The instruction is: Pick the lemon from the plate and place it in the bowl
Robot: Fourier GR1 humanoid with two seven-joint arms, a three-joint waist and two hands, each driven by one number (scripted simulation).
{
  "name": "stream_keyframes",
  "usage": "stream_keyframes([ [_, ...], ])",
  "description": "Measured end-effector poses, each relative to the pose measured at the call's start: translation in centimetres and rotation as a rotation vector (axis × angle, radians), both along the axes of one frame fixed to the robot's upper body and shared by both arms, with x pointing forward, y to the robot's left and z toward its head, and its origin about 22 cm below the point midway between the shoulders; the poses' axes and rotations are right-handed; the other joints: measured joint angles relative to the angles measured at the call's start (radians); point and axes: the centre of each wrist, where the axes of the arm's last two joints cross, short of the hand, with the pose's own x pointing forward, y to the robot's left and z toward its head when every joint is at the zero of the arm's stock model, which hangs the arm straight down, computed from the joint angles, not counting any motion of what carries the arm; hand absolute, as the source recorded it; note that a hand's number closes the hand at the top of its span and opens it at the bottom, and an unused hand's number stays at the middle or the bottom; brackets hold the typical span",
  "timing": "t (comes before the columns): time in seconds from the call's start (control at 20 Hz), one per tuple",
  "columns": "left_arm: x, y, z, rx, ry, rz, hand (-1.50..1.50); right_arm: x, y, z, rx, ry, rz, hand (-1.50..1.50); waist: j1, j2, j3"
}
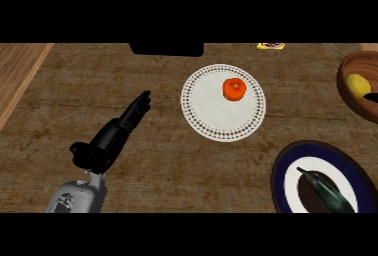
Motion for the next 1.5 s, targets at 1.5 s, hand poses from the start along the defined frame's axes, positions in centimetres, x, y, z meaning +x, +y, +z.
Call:
stream_keyframes([
  [1.5, -0.9, 0.9, -0.6, -0.01, 0.003, 0.04, 0.0, -17.5, -15.3, 0.9, 0.416, -0.533, -0.318, -1.5, -0.039, -0.007, 0.005],
])
